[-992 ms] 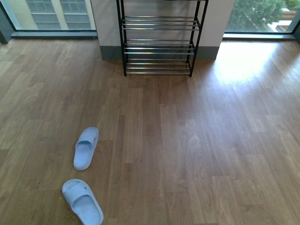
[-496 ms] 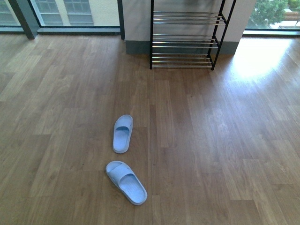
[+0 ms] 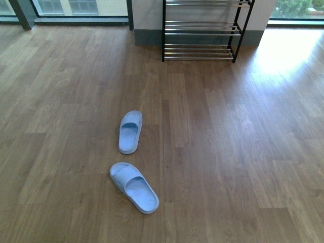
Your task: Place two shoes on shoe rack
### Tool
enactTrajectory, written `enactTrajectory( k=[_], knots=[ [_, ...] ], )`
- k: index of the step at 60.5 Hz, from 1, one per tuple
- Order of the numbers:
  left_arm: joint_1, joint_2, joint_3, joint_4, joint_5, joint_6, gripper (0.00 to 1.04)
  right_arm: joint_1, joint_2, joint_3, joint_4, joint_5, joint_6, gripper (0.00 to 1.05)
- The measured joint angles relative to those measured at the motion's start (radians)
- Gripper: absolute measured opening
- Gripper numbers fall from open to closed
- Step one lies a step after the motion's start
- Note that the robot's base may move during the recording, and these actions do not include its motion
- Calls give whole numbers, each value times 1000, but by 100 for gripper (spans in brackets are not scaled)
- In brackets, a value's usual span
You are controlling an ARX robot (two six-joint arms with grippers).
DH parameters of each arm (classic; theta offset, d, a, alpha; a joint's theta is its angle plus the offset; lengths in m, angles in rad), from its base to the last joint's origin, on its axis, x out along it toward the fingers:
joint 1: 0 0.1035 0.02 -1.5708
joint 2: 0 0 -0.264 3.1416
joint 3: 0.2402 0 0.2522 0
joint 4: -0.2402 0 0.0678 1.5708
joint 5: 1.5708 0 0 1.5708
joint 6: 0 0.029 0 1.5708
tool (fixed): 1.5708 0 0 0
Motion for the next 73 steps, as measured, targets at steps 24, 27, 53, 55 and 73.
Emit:
enactTrajectory(
  k=[24,27,53,55,73],
  knots=[
    [0,0,0,0,0,0,95,0,0,0,0,0,0,95],
    [0,0,0,0,0,0,95,0,0,0,0,0,0,95],
    [0,0,0,0,0,0,95,0,-1,0,0,0,0,95],
    [0,0,0,0,0,0,95,0,0,0,0,0,0,95],
    [0,0,0,0,0,0,95,0,-1,0,0,0,0,95]
  ],
)
